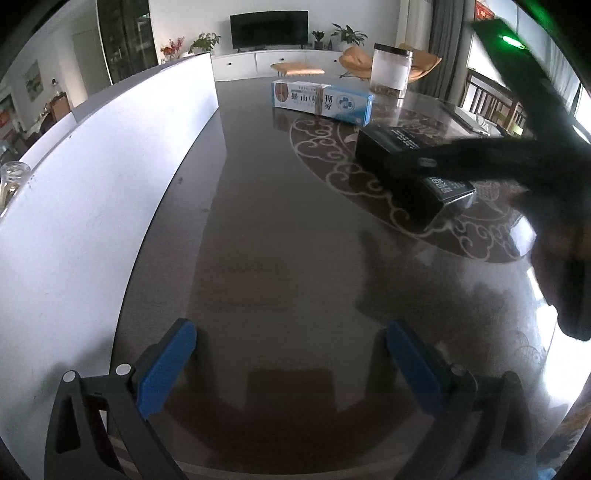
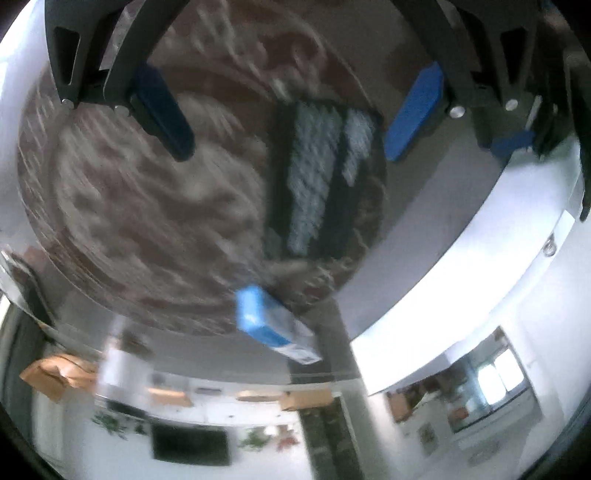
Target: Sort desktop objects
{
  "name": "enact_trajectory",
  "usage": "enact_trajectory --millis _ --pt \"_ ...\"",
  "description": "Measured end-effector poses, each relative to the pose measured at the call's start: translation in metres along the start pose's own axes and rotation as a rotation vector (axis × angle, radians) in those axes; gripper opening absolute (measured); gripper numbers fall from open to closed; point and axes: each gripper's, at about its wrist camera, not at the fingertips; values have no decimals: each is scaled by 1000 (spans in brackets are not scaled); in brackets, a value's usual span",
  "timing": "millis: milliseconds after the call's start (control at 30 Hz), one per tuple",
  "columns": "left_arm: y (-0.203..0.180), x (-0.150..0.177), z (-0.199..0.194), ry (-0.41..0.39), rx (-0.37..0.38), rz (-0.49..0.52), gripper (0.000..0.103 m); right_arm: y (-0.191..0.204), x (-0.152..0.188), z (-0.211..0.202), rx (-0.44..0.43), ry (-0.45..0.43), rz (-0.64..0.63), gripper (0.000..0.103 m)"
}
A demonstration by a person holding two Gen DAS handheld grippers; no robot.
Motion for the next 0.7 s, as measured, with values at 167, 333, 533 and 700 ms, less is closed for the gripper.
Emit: enact_trajectory --millis 167,333,533,700 --pt "2 1 -6 -8 1 1 103 15 -17 34 54 51 -48 102" --pt "2 3 -6 -24 2 0 103 15 -8 24 103 -12 -90 59" --pt "2 5 -8 -26 -3 -8 103 -15 39 -12 120 -34 -88 59" --pt "-8 -25 -1 34 78 -39 103 -45 92 -54 170 -61 -63 59"
Point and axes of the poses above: each gripper's, at about its wrist camera, not at the fingertips, and z roughly the way its jaws point, y to its left, x to its underside, and after that the axes turned 2 degrees about -x, right-handed
